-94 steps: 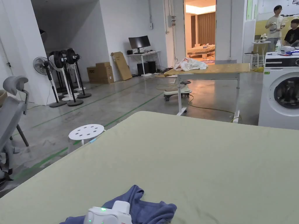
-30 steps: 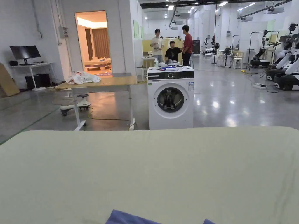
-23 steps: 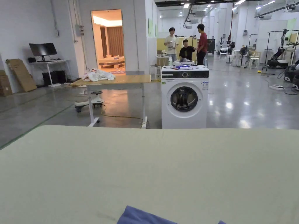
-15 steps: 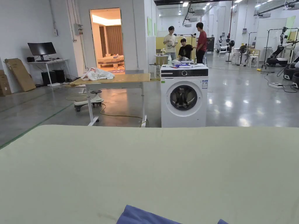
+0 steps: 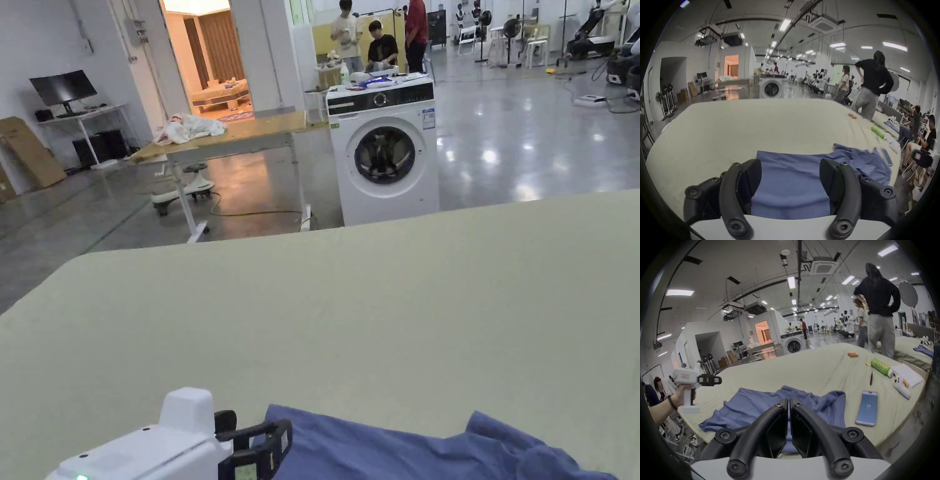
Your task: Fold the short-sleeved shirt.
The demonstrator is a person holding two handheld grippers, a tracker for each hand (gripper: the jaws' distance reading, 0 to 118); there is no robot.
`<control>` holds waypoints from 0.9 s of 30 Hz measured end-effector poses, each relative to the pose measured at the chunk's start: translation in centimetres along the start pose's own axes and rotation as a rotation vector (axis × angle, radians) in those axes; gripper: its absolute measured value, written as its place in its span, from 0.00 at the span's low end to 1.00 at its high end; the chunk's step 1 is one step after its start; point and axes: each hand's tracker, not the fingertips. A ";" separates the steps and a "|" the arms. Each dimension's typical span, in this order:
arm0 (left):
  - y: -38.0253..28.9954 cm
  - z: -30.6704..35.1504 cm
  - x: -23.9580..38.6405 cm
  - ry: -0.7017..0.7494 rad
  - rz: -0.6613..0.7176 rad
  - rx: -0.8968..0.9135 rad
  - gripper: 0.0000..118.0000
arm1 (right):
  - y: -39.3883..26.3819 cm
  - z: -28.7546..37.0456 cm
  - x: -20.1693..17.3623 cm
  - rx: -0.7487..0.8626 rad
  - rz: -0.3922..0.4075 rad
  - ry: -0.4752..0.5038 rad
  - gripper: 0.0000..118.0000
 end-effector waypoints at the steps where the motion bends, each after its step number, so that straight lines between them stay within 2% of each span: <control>1: 0.5 -2.1 -0.3 0.017 -0.005 -0.023 0.64 | -0.3 -0.1 0.5 -0.014 -0.013 -0.016 0.01; 3: 1.6 -7.2 -1.4 0.058 0.017 -0.096 0.64 | -0.6 -0.1 1.3 -0.027 -0.037 -0.060 0.01; 6: 2.3 -14.1 -4.3 0.048 0.082 -0.203 0.62 | -1.2 -0.1 2.8 -0.056 -0.077 -0.097 0.01; 8: 2.3 -18.0 -5.9 0.132 0.163 -0.253 0.59 | -1.5 -0.2 3.5 -0.067 -0.090 -0.119 0.01; 10: 1.7 -20.4 -6.8 0.166 0.213 -0.305 0.51 | -1.8 -0.2 3.8 -0.087 -0.079 -0.157 0.01; 12: 1.1 -21.2 -6.4 0.159 0.203 -0.308 0.50 | -2.1 0.0 4.0 -0.096 -0.063 -0.179 0.01; 13: 0.5 -20.8 -5.6 0.159 0.175 -0.297 0.41 | -2.3 -0.1 4.1 -0.106 -0.061 -0.184 0.01; 14: 0.4 -20.6 -4.9 0.172 0.124 -0.284 0.25 | -2.4 -0.2 4.3 -0.117 -0.063 -0.190 0.01; 16: 0.2 -20.8 -3.9 0.165 0.048 -0.302 0.11 | -2.7 -0.6 4.6 -0.128 -0.074 -0.190 0.01; 17: -0.1 -20.4 -3.1 0.124 0.036 -0.313 0.00 | -2.6 -1.0 4.7 -0.133 -0.077 -0.183 0.01; 19: -1.1 -21.7 -0.8 0.214 -0.077 -0.336 0.00 | -1.9 -2.1 4.9 -0.130 -0.069 -0.181 0.01; 20: -1.5 -22.2 -0.4 0.214 -0.109 -0.347 0.00 | -1.2 -3.0 5.0 -0.123 -0.054 -0.178 0.01; 21: -1.7 -22.4 -0.6 0.217 -0.092 -0.353 0.00 | -0.3 -3.9 5.4 -0.113 -0.041 -0.174 0.01; 22: -1.5 -22.4 -1.0 0.214 -0.068 -0.349 0.00 | 0.7 -5.2 5.8 -0.112 -0.042 -0.175 0.05; 23: -1.1 -22.4 -1.7 0.204 -0.017 -0.360 0.00 | 1.6 -6.8 6.8 -0.143 -0.045 -0.190 0.15; 25: -0.5 -21.9 -2.8 0.175 0.042 -0.360 0.00 | 3.2 -10.3 8.3 -0.222 -0.061 -0.216 0.51; 26: -0.4 -21.8 -3.2 0.166 0.059 -0.357 0.00 | 3.6 -12.2 9.2 -0.217 -0.071 -0.210 0.57; 27: -0.4 -21.7 -3.3 0.161 0.048 -0.365 0.00 | 3.9 -14.5 10.4 -0.264 -0.084 -0.204 0.58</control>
